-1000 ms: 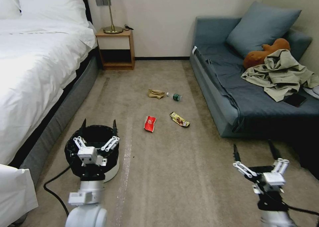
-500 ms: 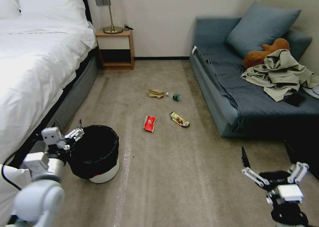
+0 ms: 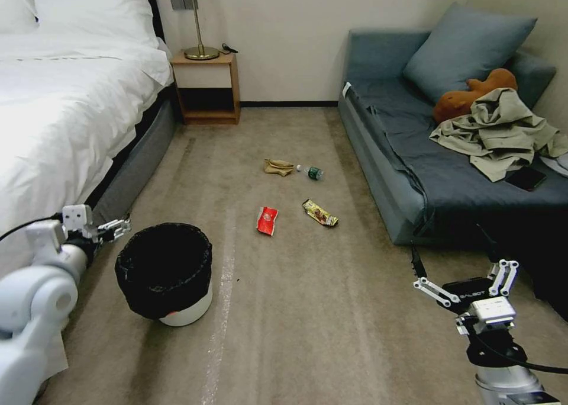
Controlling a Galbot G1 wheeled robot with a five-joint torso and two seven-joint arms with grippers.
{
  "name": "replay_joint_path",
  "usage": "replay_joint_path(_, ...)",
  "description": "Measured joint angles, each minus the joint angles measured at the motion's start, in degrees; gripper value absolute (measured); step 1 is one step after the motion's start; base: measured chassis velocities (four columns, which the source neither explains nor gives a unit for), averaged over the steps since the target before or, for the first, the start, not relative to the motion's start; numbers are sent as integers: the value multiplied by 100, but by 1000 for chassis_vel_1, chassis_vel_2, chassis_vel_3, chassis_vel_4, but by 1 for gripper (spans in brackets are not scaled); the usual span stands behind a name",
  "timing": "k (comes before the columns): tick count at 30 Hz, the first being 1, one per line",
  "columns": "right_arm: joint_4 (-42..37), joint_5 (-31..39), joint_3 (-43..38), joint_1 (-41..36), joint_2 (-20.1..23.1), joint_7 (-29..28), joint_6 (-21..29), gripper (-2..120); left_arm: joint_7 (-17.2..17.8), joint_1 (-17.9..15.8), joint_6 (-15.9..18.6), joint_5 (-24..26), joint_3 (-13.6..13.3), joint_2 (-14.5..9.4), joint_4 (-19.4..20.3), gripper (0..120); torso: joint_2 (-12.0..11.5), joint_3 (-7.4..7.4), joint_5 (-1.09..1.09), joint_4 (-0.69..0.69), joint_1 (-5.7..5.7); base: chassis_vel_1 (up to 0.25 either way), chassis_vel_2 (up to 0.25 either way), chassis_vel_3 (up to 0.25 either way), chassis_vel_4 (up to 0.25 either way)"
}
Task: Pick up the trash bin, then pick up the garbage on the floor and place it into the trash bin.
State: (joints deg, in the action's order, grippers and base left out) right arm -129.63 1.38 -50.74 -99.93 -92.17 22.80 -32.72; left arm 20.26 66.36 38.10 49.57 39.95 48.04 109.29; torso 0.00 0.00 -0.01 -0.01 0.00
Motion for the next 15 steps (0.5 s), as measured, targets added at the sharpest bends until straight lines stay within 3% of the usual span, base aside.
replay_joint_path(3,13,-17,17,13,1,-8,2,100,129,-330,265,199,-266,-122,-401,100,0,0,1,1,0,0,0,0,0)
replay_joint_path(6,27,-18,17,40,2,-18,23,100,270,-396,410,482,-389,-243,-577,100,0,0,0,1,0,0,0,0,0)
replay_joint_path(15,127,-43,53,177,3,-36,64,100,576,-790,458,1100,-844,-519,-1208,100,0,0,2,2,0,0,0,0,0)
